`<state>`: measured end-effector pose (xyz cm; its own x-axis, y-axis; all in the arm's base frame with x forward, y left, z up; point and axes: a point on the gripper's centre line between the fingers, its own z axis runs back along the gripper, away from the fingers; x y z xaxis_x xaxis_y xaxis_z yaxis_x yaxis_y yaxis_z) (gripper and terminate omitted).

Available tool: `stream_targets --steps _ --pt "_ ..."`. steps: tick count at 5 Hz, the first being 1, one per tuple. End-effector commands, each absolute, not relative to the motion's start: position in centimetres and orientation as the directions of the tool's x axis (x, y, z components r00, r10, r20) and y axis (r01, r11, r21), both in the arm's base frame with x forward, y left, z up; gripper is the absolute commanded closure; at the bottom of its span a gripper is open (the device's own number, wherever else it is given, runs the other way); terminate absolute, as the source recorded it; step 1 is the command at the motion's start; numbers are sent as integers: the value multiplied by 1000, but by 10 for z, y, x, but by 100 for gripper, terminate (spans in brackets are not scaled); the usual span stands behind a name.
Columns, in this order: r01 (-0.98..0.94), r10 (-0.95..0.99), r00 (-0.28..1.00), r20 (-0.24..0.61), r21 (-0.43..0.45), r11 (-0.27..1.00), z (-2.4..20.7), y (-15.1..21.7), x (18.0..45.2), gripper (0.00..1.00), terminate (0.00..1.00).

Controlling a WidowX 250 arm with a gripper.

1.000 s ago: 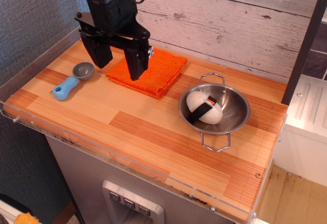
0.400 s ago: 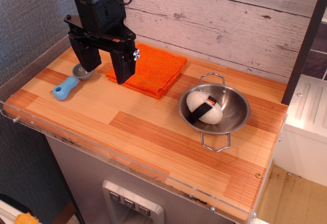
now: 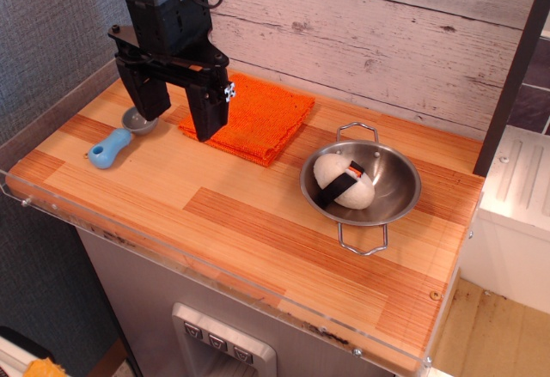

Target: Place the egg inside the silver bowl.

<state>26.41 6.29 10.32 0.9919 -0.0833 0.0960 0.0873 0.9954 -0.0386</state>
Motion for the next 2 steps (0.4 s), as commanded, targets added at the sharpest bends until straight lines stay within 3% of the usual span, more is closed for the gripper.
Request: stream_targets --steps 1,2 --pt "90 -86 987 136 -24 996 115 66 267 0 0" --pt "90 -86 987 136 -24 996 115 66 267 0 100"
